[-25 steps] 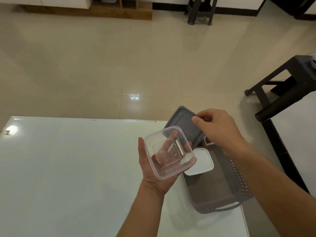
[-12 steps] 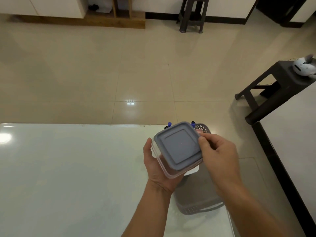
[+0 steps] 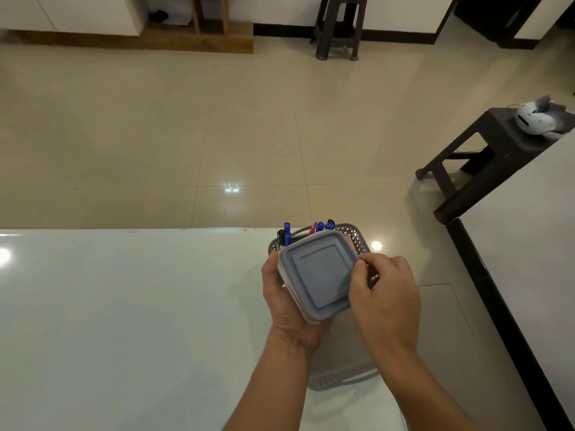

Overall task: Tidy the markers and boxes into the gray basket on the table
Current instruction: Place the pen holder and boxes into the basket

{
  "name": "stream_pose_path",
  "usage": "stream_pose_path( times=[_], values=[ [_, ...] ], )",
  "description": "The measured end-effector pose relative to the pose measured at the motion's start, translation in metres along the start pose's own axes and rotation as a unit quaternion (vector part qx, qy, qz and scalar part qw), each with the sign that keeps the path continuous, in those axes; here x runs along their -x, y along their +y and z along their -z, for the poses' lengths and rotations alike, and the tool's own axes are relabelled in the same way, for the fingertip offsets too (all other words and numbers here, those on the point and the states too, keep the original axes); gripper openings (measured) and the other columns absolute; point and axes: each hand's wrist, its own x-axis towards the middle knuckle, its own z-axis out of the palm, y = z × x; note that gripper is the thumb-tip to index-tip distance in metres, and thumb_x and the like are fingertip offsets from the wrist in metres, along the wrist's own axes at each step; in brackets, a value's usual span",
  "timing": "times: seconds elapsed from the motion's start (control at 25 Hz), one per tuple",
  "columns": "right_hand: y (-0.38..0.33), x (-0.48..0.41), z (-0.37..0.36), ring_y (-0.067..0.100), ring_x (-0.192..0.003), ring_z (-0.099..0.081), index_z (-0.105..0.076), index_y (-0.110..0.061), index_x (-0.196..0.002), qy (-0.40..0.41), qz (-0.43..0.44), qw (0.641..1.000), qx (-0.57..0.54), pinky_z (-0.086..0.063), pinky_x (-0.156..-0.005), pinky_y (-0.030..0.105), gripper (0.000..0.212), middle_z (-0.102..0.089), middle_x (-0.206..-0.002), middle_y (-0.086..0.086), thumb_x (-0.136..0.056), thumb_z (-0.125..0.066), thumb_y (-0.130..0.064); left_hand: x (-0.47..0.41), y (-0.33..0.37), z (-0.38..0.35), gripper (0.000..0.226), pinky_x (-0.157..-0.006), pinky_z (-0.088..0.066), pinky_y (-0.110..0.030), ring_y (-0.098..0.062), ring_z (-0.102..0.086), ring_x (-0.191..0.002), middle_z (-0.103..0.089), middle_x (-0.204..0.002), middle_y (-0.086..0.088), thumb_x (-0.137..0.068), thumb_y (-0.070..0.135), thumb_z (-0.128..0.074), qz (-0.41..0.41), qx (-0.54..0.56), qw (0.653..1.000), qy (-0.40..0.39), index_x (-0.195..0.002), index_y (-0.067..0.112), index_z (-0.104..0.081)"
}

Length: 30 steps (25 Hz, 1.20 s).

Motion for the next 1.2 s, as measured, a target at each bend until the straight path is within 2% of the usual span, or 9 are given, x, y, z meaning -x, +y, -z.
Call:
stream_pose_path(
  times=[0.24, 0.36, 0.52, 0.6, 0.72, 0.92, 1.04, 1.12, 1.2],
  values=[
    [0.012, -0.009, 0.009, 0.014, -0.083, -0.059, -0.068, -0.015, -0.116, -0.027, 0.030, 0.997, 0.072, -0.059, -0.065, 0.028, 0.031, -0.052, -0.102, -0.001, -0.100, -0.048, -0.033, -0.002, -0.011, -0.011, 0.076, -0.089, -0.052, -0.046, -0.036, -0.065, -0.101, -0.066, -0.119, -0.020, -0.092, 0.069, -0.034, 0.024, 0.000, 0.999, 0.045, -0.125, 0.009, -0.069],
    [0.006, -0.008, 0.014, 0.015, -0.102, -0.052, -0.054, -0.020, -0.136, -0.093, 0.028, 0.985, 0.139, -0.059, -0.079, 0.035, 0.067, -0.047, -0.116, 0.000, -0.092, -0.034, -0.067, -0.006, -0.019, -0.014, 0.074, -0.088, -0.054, -0.046, -0.035, -0.067, -0.099, -0.068, -0.116, -0.020, -0.094, 0.066, -0.034, 0.013, -0.011, 0.998, 0.064, -0.122, 0.009, -0.071],
    [-0.007, -0.005, 0.019, 0.021, -0.131, -0.037, -0.009, -0.022, -0.158, -0.168, 0.032, 0.960, 0.221, -0.047, -0.103, 0.041, 0.123, -0.029, -0.145, 0.001, -0.064, -0.023, -0.100, -0.013, -0.029, -0.016, 0.068, -0.086, -0.058, -0.045, -0.033, -0.070, -0.094, -0.072, -0.107, -0.017, -0.096, 0.064, -0.032, -0.016, -0.014, 0.997, 0.078, -0.113, 0.014, -0.075],
    [-0.007, -0.006, 0.019, 0.021, -0.131, -0.036, -0.010, -0.024, -0.157, -0.175, 0.046, 0.958, 0.224, -0.047, -0.104, 0.041, 0.124, -0.028, -0.145, 0.001, -0.062, -0.025, -0.101, -0.019, -0.034, -0.011, 0.072, -0.097, -0.053, -0.053, -0.037, -0.067, -0.107, -0.069, -0.117, -0.020, -0.098, 0.066, -0.024, -0.021, 0.016, 0.999, 0.036, -0.127, 0.015, -0.065],
    [0.002, -0.014, 0.018, 0.020, -0.126, -0.039, -0.022, -0.024, -0.155, -0.138, 0.062, 0.969, 0.196, -0.051, -0.099, 0.039, 0.108, -0.034, -0.138, 0.000, -0.071, -0.031, -0.092, -0.019, -0.033, -0.013, 0.067, -0.083, -0.058, -0.044, -0.033, -0.070, -0.094, -0.071, -0.108, -0.018, -0.094, 0.062, -0.036, -0.001, -0.011, 0.998, 0.069, -0.115, 0.011, -0.074],
    [0.018, -0.017, 0.017, 0.023, -0.134, -0.042, -0.032, -0.016, -0.156, -0.105, 0.135, 0.975, 0.145, -0.045, -0.108, 0.044, 0.082, -0.044, -0.150, 0.007, -0.093, -0.030, -0.069, -0.014, -0.034, -0.025, 0.072, -0.080, -0.060, -0.042, -0.032, -0.071, -0.093, -0.071, -0.109, -0.020, -0.093, 0.063, -0.035, 0.008, -0.003, 0.997, 0.082, -0.115, 0.008, -0.075],
    [0.018, -0.012, 0.020, 0.020, -0.148, -0.023, -0.014, -0.023, -0.161, -0.175, 0.127, 0.961, 0.175, -0.025, -0.119, 0.041, 0.099, -0.019, -0.165, 0.002, -0.084, -0.017, -0.084, -0.012, -0.039, -0.022, 0.067, -0.077, -0.059, -0.038, -0.028, -0.071, -0.086, -0.072, -0.102, -0.016, -0.092, 0.063, -0.038, 0.011, -0.016, 0.996, 0.089, -0.107, 0.011, -0.079],
    [0.019, -0.008, 0.020, 0.022, -0.150, -0.020, -0.009, -0.023, -0.162, -0.182, 0.122, 0.956, 0.194, -0.026, -0.118, 0.042, 0.114, -0.014, -0.167, 0.001, -0.073, -0.026, -0.093, -0.010, -0.038, -0.024, 0.067, -0.074, -0.059, -0.038, -0.027, -0.071, -0.081, -0.073, -0.098, -0.015, -0.091, 0.063, -0.040, 0.030, -0.035, 0.994, 0.096, -0.103, 0.012, -0.080],
    [0.021, -0.005, 0.018, 0.025, -0.147, -0.029, -0.017, -0.021, -0.161, -0.158, 0.127, 0.962, 0.181, -0.033, -0.116, 0.045, 0.114, -0.023, -0.164, 0.003, -0.072, -0.039, -0.088, -0.010, -0.040, -0.020, 0.067, -0.069, -0.060, -0.036, -0.027, -0.072, -0.078, -0.074, -0.095, -0.014, -0.093, 0.063, -0.037, 0.036, -0.034, 0.993, 0.107, -0.100, 0.013, -0.081]
  ],
)
